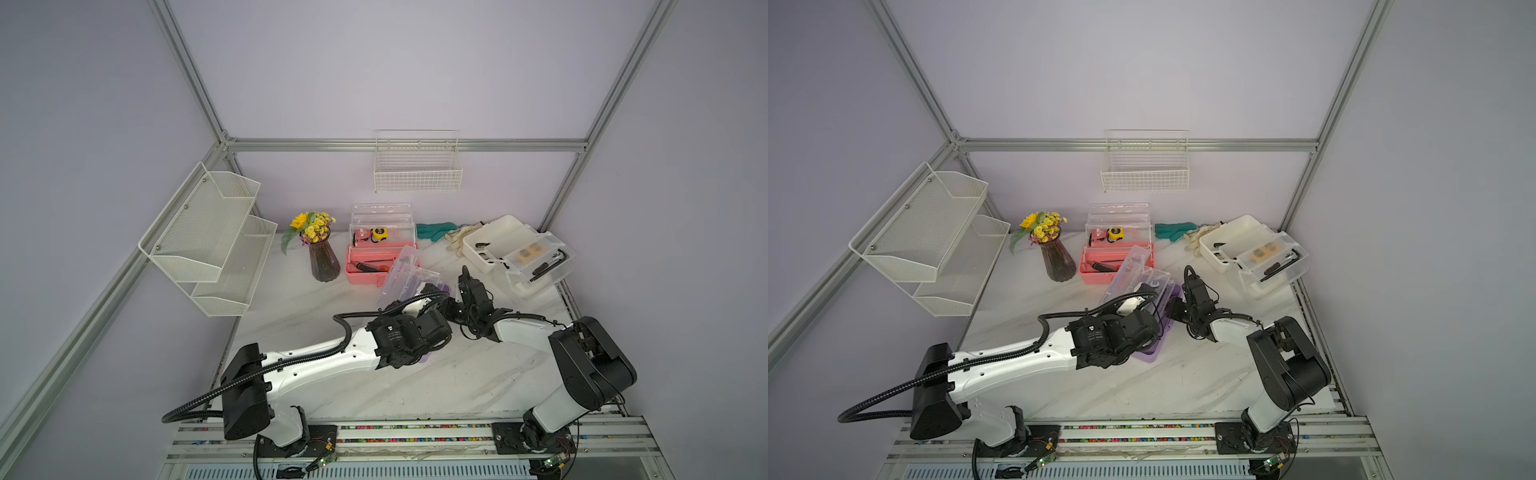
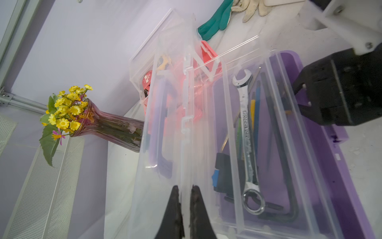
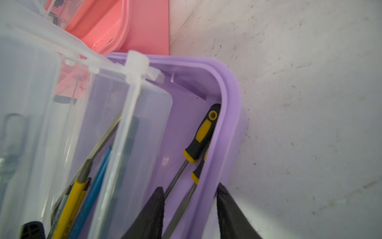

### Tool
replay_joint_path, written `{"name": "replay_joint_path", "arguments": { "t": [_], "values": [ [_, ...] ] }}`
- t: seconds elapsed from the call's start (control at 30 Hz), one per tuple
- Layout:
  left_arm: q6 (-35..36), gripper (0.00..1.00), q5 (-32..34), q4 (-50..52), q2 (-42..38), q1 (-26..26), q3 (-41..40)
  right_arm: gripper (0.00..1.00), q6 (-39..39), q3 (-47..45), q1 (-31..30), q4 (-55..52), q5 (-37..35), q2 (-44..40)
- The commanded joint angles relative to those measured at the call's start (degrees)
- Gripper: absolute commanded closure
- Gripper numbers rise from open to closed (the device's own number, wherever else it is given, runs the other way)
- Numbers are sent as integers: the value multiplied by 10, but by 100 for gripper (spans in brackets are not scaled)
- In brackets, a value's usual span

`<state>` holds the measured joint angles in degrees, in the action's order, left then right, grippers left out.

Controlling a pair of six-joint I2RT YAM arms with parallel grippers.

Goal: Close toolboxes
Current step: Close the toolbox lid.

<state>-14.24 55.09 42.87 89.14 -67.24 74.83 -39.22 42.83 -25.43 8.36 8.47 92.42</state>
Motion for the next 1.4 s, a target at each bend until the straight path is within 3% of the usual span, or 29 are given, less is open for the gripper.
{"name": "replay_joint_path", "arguments": {
  "t": [0.0, 0.3, 0.43, 0.53, 0.87, 1.03, 1.2, 1.37],
  "values": [
    [-31, 100, -161, -90, 47, -21, 35, 56, -14, 4, -10, 106, 44, -1],
    [-75, 100, -247, -94, 101, -34, 72, 56, -30, -15, -10, 135, 48, 1],
    [-89, 85, -281, -96, 107, -34, 76, 56, -33, -22, -10, 138, 51, 2],
    [-108, 73, -284, -96, 106, -35, 76, 55, -36, -27, -10, 143, 51, 3],
    [-127, 71, -260, -96, 92, -33, 68, 55, -38, -25, -10, 143, 55, 2],
    [-127, 54, -262, -116, 61, -11, 66, 54, -27, -15, -10, 122, 56, -9],
    [-142, 37, -299, -167, 16, 41, 37, 52, -13, -2, -10, 91, 51, -26],
    [-142, 27, -304, -221, -27, 84, 1, 50, 2, 10, -7, 53, 44, -40]
  ]
}}
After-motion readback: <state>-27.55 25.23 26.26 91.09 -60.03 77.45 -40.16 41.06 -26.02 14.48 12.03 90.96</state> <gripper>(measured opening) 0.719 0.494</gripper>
